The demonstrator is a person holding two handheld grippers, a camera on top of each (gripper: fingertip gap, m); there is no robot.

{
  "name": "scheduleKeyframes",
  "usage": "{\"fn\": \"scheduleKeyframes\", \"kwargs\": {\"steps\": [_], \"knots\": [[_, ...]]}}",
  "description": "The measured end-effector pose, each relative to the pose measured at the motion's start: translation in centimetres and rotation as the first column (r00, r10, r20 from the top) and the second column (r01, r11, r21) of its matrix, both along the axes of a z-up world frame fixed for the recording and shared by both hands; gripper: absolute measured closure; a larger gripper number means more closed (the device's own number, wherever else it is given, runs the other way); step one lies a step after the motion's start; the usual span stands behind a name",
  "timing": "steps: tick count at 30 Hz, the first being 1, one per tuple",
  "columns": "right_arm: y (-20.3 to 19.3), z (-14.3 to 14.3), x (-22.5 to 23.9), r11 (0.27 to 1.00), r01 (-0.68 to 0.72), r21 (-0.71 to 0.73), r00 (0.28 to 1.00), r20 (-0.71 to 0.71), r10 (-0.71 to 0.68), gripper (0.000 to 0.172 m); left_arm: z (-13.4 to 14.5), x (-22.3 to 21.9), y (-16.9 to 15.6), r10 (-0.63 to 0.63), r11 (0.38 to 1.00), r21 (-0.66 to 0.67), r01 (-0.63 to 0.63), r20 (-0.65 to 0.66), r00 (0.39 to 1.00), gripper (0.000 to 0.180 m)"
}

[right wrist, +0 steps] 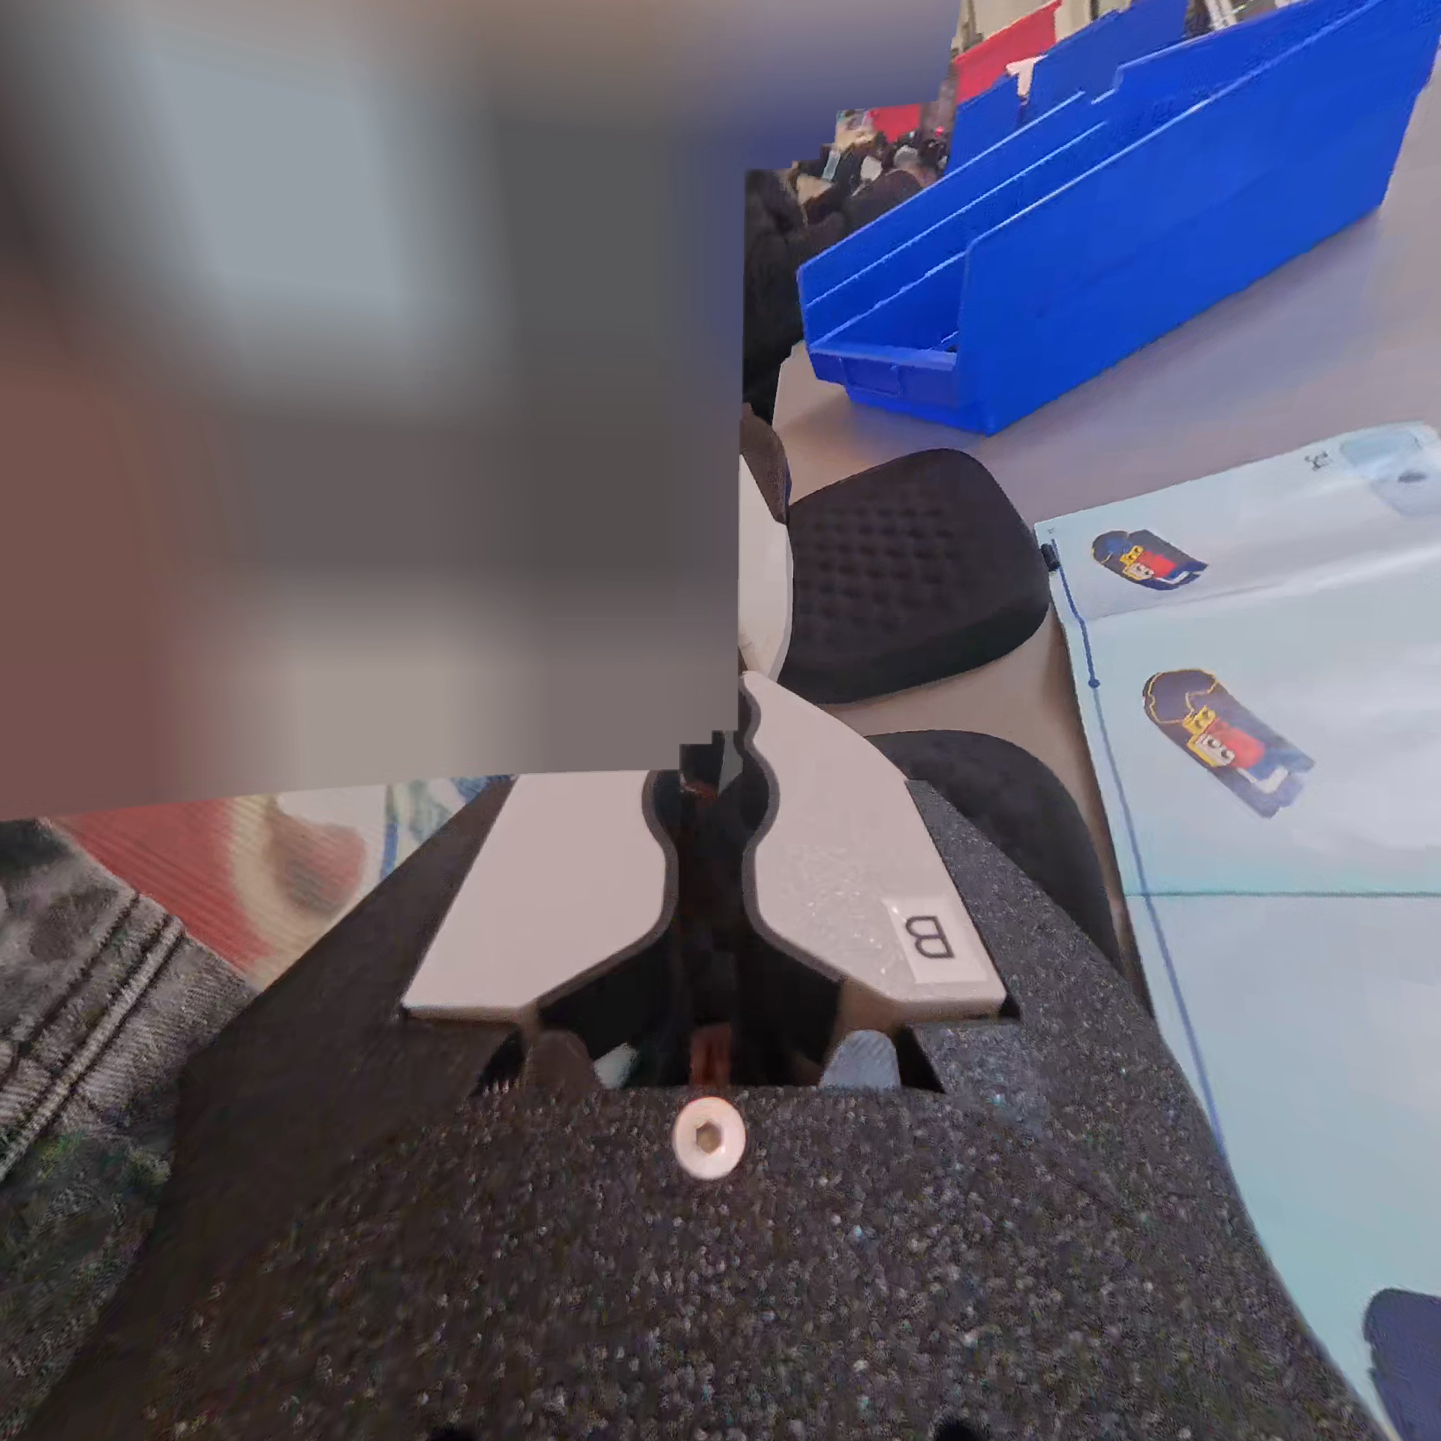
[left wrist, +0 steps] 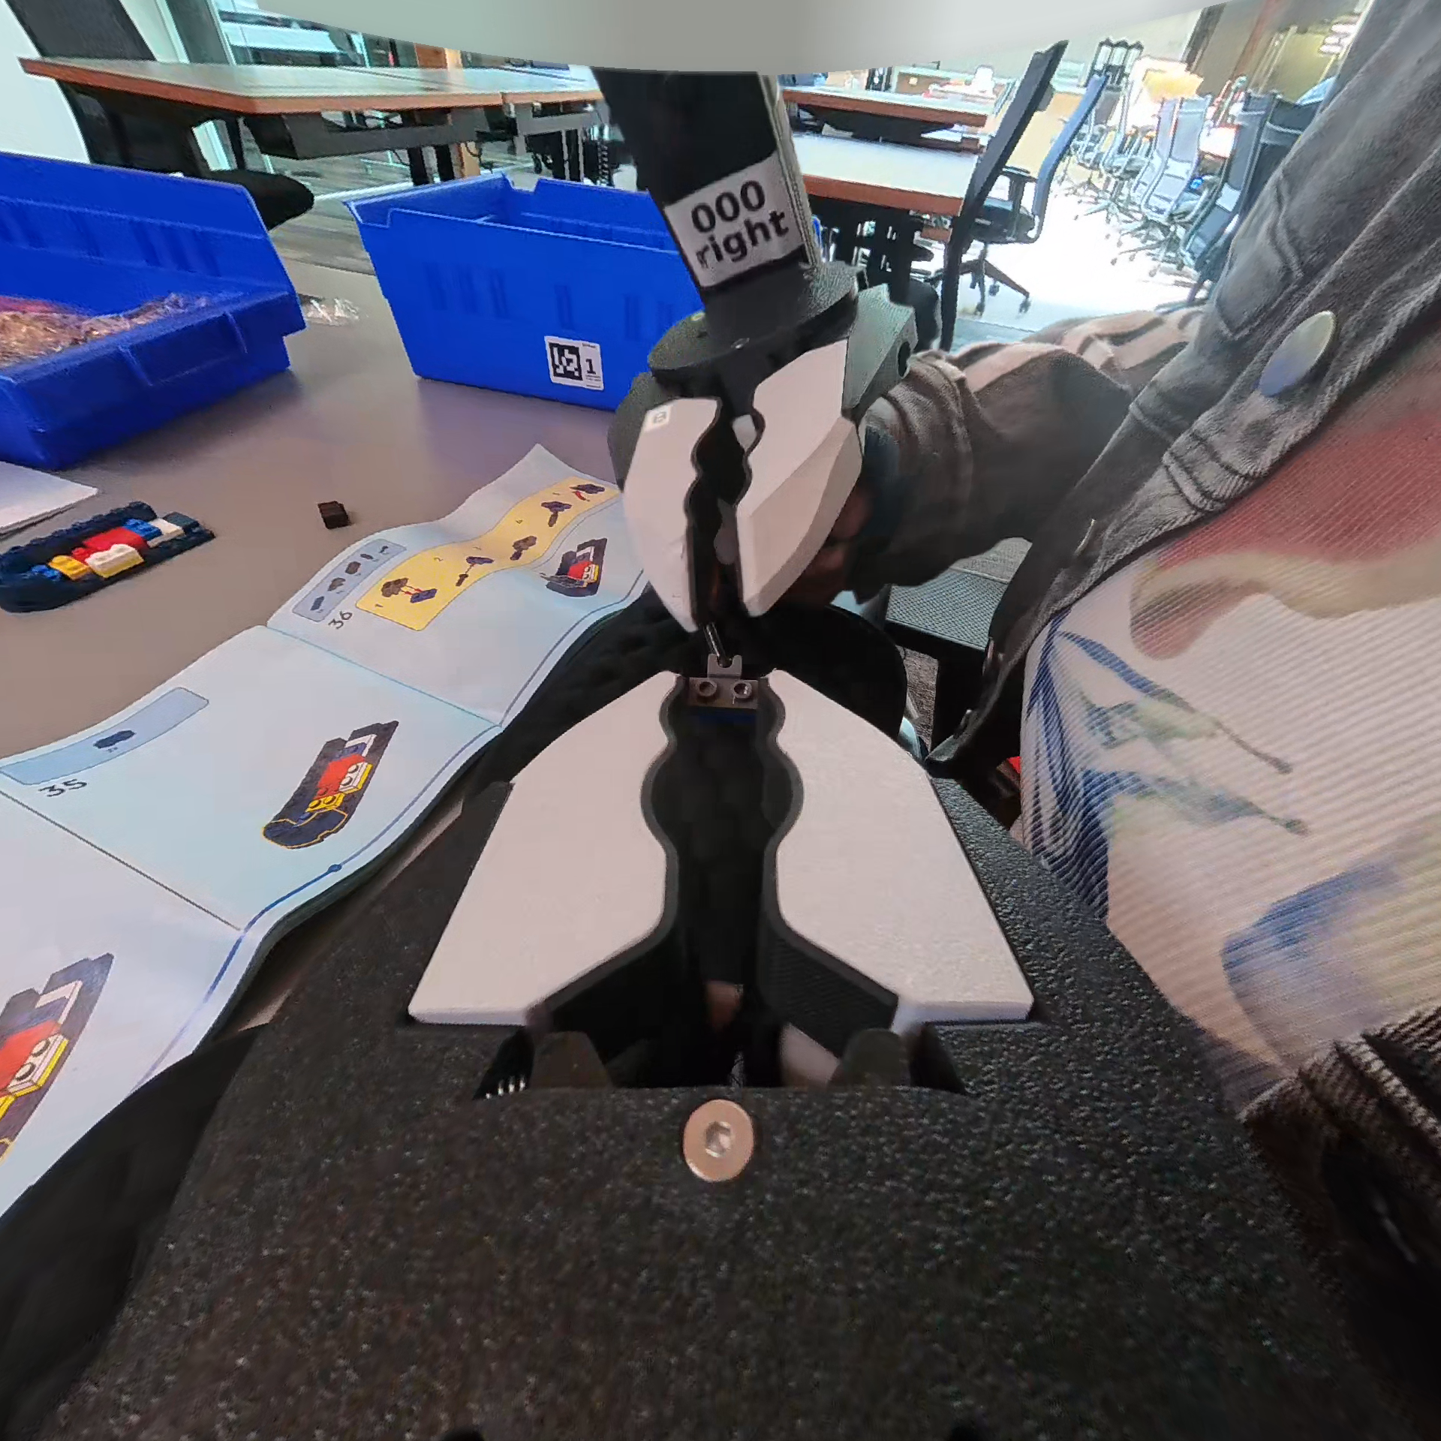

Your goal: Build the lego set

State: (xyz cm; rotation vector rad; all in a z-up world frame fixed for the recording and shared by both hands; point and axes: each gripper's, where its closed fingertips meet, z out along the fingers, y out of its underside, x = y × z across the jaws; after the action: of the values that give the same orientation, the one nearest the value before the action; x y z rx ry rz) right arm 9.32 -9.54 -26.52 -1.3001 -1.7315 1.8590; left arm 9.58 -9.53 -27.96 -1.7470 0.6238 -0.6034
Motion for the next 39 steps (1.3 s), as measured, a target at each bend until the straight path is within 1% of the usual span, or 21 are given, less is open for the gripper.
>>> {"fn": "scheduleKeyframes", "kwargs": {"steps": [4, 6, 7, 9, 11, 14, 16, 19, 21, 23, 25, 27, 29, 31, 35, 36, 37, 39], "knots": [[-0.7, -0.2, 0.0, 0.996, -0.064, 0.061, 0.998, -0.01, 0.065, 0.161, 0.5, 0.2, -0.3, -0.011, 1.0, 0.017, 0.011, 0.022, 1.0, 0.164], [-0.6, -0.2, -0.2, 0.995, -0.05, 0.084, 0.998, -0.029, 0.053, 0.168, 0.6, 0.2, -0.3, -0.01, 1.0, 0.006, 0.01, 0.027, 1.0, 0.164], [-0.6, -0.1, -0.3, 0.994, -0.041, 0.098, 0.998, -0.043, 0.046, 0.168, 0.6, 0.1, -0.3, -0.004, 1.0, -0.007, 0.004, 0.037, 0.999, 0.164], [-0.5, -0.1, -0.4, 0.992, -0.01, 0.129, 0.997, -0.071, 0.02, 0.168, 0.6, 0.0, -0.3, 0.011, 1.0, -0.026, -0.009, 0.056, 0.998, 0.164], [-0.3, 0.1, -0.5, 0.98, 0.046, 0.191, 0.993, -0.118, -0.024, 0.167, 0.7, -0.1, -0.1, 0.035, 0.999, -0.033, -0.033, 0.072, 0.997, 0.164], [0.0, 0.3, -0.6, 0.936, 0.153, 0.318, 0.974, -0.207, -0.089, 0.168, 0.9, -0.2, 0.2, 0.075, 0.996, -0.052, -0.07, 0.109, 0.991, 0.164], [0.1, 0.5, -0.6, 0.911, 0.207, 0.356, 0.961, -0.246, -0.122, 0.168, 1.0, -0.3, 0.3, 0.085, 0.996, -0.037, -0.081, 0.12, 0.989, 0.164], [0.0, 0.7, -0.5, 0.93, 0.211, 0.3, 0.958, -0.252, -0.135, 0.168, 1.2, -0.1, 0.2, 0.072, 0.997, -0.014, -0.07, 0.137, 0.988, 0.164], [0.1, 0.9, -0.6, 0.924, 0.234, 0.302, 0.95, -0.274, -0.151, 0.168, 1.4, -0.2, 0.3, 0.078, 0.997, -0.008, -0.078, 0.159, 0.984, 0.164], [0.1, 1.3, -0.6, 0.934, 0.24, 0.266, 0.945, -0.283, -0.162, 0.168, 1.8, -0.2, 0.3, 0.068, 0.997, 0.009, -0.071, 0.179, 0.981, 0.164], [0.0, 1.9, -0.5, 0.959, 0.217, 0.183, 0.947, -0.278, -0.162, 0.169, 2.4, -0.1, 0.3, 0.047, 0.998, 0.042, -0.057, 0.198, 0.979, 0.164], [0.0, 2.9, -0.4, 0.981, 0.188, 0.042, 0.944, -0.283, -0.169, 0.169, 3.5, 0.1, 0.2, 0.024, 0.994, 0.096, -0.049, 0.243, 0.97, 0.164], [0.1, 3.7, -0.4, 0.984, 0.167, -0.067, 0.942, -0.285, -0.179, 0.169, 4.3, 0.1, 0.3, 0.007, 0.991, 0.128, -0.045, 0.286, 0.958, 0.165], [0.3, 3.9, -0.5, 0.98, 0.175, -0.091, 0.936, -0.294, -0.195, 0.17, 4.6, 0.0, 0.5, 0.005, 0.99, 0.134, -0.047, 0.298, 0.955, 0.165], [0.8, 4.7, -0.9, 0.975, 0.184, -0.123, 0.918, -0.333, -0.215, 0.17, 5.6, -0.5, 0.8, -0.001, 0.981, 0.187, -0.054, 0.283, 0.959, 0.164], [1.3, 5.1, -1.1, 0.97, 0.2, -0.139, 0.908, -0.345, -0.237, 0.17, 5.9, -0.9, 1.0, 0.003, 0.978, 0.198, -0.059, 0.272, 0.962, 0.162], [1.9, 5.6, -1.4, 0.962, 0.224, -0.154, 0.894, -0.36, -0.266, 0.169, 6.2, -1.5, 1.2, 0.006, 0.975, 0.211, -0.062, 0.256, 0.967, 0.157], [3.5, 7.0, -2.0, 0.947, 0.277, -0.164, 0.856, -0.404, -0.321, 0.169, 7.3, -3.8, 2.2, 0.057, 0.966, 0.236, -0.107, 0.211, 0.976, 0.137]]}}
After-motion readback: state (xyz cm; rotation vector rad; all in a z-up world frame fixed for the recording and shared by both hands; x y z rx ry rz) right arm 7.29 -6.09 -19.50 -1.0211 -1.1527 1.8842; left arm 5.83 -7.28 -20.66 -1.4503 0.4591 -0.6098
